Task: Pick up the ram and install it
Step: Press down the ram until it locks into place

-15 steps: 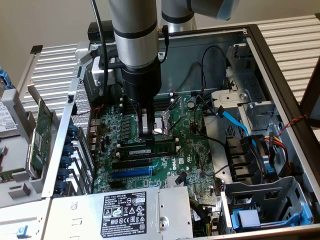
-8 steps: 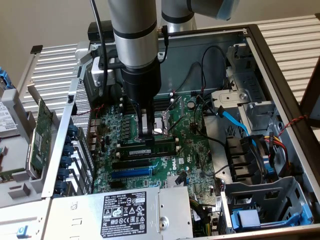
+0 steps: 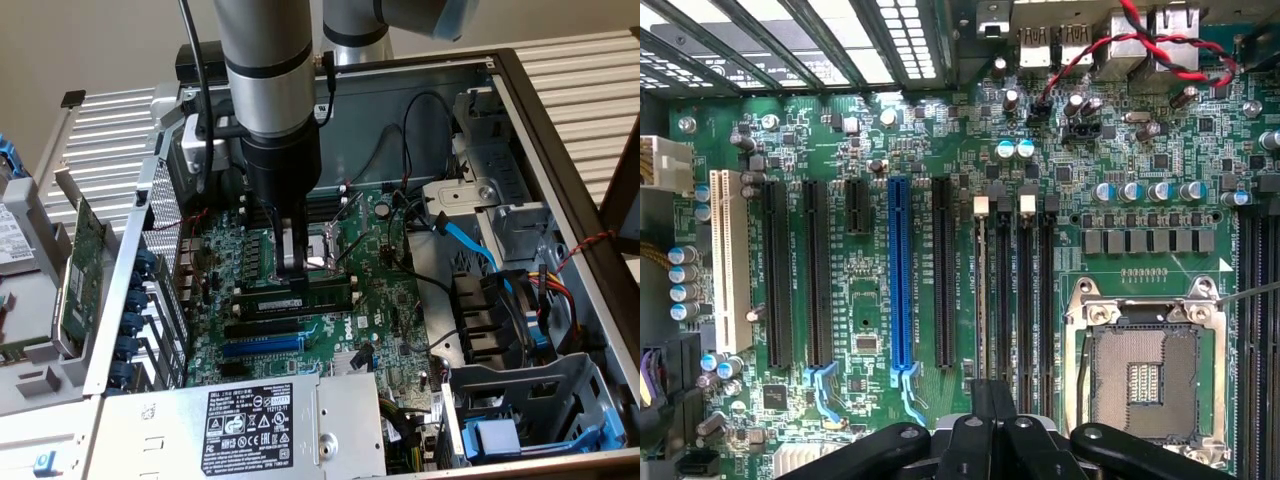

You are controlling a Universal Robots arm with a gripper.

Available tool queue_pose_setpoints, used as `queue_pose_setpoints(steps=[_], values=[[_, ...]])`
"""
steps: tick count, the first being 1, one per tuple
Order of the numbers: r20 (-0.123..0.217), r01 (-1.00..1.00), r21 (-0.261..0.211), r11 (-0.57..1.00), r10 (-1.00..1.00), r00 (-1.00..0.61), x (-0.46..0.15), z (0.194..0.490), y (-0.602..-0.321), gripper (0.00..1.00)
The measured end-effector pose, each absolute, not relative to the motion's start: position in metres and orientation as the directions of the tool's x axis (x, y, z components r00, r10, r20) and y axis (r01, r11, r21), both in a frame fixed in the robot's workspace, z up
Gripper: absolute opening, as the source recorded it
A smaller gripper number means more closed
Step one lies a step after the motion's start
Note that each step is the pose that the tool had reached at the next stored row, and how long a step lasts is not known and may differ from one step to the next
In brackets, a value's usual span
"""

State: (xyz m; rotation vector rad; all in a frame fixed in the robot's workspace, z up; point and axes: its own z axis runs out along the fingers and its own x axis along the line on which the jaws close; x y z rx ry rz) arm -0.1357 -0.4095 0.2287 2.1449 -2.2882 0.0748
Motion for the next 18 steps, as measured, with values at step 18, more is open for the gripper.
queue_pose_setpoints(steps=[18], values=[[0.031, -0.997, -0.035, 0.064, -0.997, -0.065, -0.1363, 0.2267, -0.4102, 0.11]])
